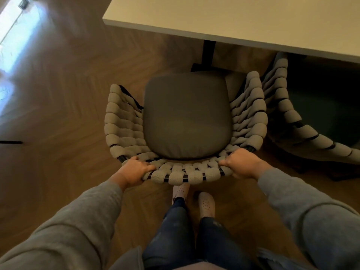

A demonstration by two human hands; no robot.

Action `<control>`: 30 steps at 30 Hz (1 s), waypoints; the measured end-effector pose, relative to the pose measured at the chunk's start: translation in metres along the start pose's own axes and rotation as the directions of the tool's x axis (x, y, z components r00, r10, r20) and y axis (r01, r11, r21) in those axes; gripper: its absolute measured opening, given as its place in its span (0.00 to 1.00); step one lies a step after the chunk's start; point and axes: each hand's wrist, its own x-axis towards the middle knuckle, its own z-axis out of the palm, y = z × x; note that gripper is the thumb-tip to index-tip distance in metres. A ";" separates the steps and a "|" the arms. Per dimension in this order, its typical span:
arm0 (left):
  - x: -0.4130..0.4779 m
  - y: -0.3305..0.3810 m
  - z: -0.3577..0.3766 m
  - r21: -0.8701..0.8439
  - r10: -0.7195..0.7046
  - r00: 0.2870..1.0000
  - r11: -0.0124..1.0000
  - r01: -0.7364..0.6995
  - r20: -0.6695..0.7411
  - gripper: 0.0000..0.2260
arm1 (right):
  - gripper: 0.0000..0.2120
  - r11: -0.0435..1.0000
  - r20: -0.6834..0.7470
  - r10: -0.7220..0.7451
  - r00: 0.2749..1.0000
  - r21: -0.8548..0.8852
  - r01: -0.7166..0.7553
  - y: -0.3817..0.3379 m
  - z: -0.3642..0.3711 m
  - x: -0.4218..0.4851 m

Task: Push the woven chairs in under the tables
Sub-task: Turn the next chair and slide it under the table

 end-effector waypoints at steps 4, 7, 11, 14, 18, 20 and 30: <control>0.008 0.011 0.002 -0.078 -0.016 1.000 0.997 0.015 -0.023 0.17 | 0.08 0.999 0.008 -0.009 1.000 -0.032 0.009 0.020 -0.012 -0.003; 0.021 0.026 -0.002 -0.115 -0.019 0.999 0.993 0.013 -0.046 0.16 | 0.11 0.997 0.022 0.011 1.000 -0.079 -0.009 0.040 -0.013 -0.007; 0.038 0.033 -0.012 -0.114 0.000 0.999 0.993 -0.006 -0.049 0.15 | 0.13 0.996 0.027 0.027 0.999 -0.081 -0.025 0.057 -0.016 -0.009; 0.043 0.029 -0.024 -0.061 0.016 1.000 0.998 -0.017 -0.022 0.15 | 0.15 0.997 0.030 0.065 0.997 -0.049 -0.063 0.058 -0.005 -0.010; 0.046 0.008 -0.041 0.030 0.028 0.999 0.999 -0.029 0.023 0.17 | 0.17 0.996 -0.002 0.093 0.996 0.005 -0.093 0.053 0.005 -0.001; 0.050 -0.003 -0.051 0.060 0.033 0.999 0.998 -0.036 0.043 0.18 | 0.17 0.993 -0.038 0.117 0.992 0.025 -0.116 0.053 0.003 0.005; 0.084 -0.060 -0.108 0.255 0.076 0.986 0.960 -0.112 0.148 0.22 | 0.23 0.959 0.002 0.265 0.964 0.107 -0.264 0.048 -0.005 0.040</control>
